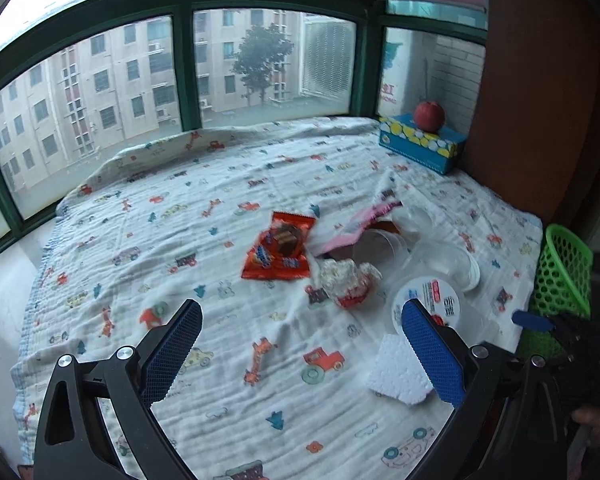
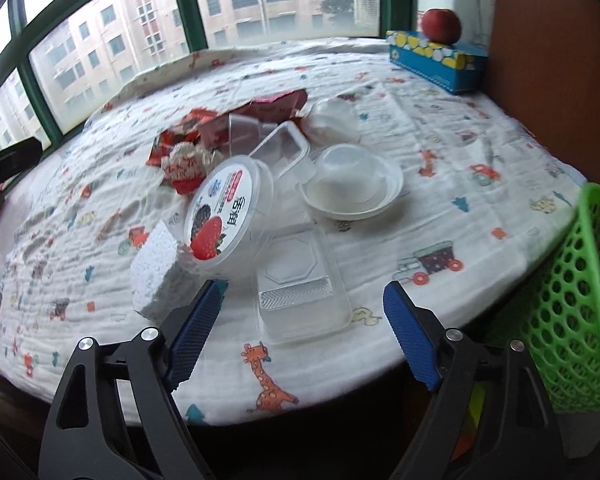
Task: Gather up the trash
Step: 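Grasp the white foam block with the left gripper while the right grasps the clear tray, then carry the foam block and clear tray to the green basket and release both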
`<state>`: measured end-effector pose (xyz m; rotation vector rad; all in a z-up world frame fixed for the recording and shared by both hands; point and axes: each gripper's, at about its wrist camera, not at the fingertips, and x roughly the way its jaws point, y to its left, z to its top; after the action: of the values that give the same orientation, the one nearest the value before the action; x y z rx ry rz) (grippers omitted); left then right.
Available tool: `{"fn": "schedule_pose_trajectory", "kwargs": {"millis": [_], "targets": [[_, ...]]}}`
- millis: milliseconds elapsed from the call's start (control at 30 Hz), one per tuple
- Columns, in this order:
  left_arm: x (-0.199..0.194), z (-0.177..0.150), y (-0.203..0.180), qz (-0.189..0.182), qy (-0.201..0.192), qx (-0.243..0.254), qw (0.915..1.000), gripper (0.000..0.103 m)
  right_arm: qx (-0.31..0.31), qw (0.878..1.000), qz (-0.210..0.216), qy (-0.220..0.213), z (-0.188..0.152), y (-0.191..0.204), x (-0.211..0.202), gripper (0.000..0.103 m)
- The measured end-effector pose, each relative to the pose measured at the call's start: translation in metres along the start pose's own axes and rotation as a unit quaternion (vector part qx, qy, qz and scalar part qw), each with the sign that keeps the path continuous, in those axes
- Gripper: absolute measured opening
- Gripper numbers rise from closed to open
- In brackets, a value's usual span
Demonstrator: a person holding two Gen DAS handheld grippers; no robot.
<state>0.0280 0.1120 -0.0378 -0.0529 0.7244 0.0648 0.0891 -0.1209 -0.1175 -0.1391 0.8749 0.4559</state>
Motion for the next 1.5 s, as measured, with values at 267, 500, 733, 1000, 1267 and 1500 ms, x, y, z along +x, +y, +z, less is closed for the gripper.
{"fn": "schedule_pose_trajectory", "kwargs": {"millis": [267, 500, 733, 1000, 1267, 1500], "targets": [[0.026, -0.023, -0.032, -0.056, 0.044, 0.05, 0.9962, 0.097, -0.014, 1.0, 0.013, 0.018, 0.0, -0.004, 0.018, 0.067], [0.054, -0.034, -0.055, -0.095, 0.085, 0.072, 0.9892, 0.097, -0.019, 0.999, 0.02, 0.023, 0.0, -0.009, 0.019, 0.049], [0.079, -0.041, -0.072, -0.126, 0.112, 0.088, 0.9817, 0.096, -0.015, 1.0, 0.014, 0.01, 0.0, -0.014, 0.007, 0.049], [0.102, -0.046, -0.076, -0.135, 0.146, 0.08, 0.9768, 0.076, 0.012, 1.0, 0.013, -0.009, 0.001, -0.026, -0.011, 0.048], [0.101, -0.048, -0.065, -0.15, 0.151, 0.054, 0.9756, 0.063, 0.029, 0.999, 0.012, -0.029, 0.006, -0.029, -0.028, 0.048], [0.072, -0.039, -0.058, -0.168, 0.128, 0.05, 0.9762, 0.063, 0.035, 0.998, 0.011, -0.055, 0.013, -0.032, -0.051, 0.048]]}}
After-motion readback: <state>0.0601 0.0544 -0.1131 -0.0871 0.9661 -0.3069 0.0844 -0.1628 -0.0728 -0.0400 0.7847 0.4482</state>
